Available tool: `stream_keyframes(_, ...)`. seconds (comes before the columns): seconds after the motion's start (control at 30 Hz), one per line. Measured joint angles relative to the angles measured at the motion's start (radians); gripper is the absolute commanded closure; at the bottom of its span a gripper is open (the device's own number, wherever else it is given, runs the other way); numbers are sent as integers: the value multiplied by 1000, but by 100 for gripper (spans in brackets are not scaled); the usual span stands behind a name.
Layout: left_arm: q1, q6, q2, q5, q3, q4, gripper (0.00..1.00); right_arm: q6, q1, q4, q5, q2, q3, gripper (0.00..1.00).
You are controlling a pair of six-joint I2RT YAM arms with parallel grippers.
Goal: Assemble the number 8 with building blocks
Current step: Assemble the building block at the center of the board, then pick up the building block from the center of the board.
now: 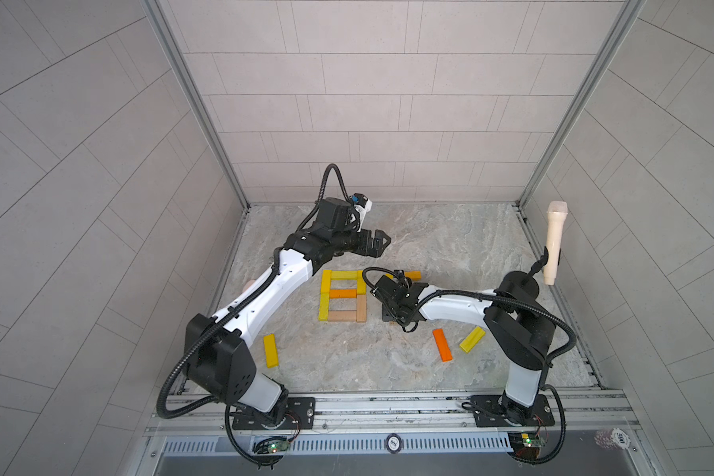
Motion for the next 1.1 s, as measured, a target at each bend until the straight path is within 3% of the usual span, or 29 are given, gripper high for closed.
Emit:
stream_keyframes(0.43,0,6,-60,4,-34,42,0,-170,-3,17,5,-453,-187,42)
stream_keyframes(0.73,0,33,-112,24,-83,78,0,-277,-71,-75,53,-735,-372,45)
stream_keyframes(0.9,0,36,-113,49,-85,104,0,-315,-109,-98,50,-826,-484,49)
stream_keyframes(1.1,0,63,-114,68,-92,111,0,-362,-172,-101,-27,-829,-567,50)
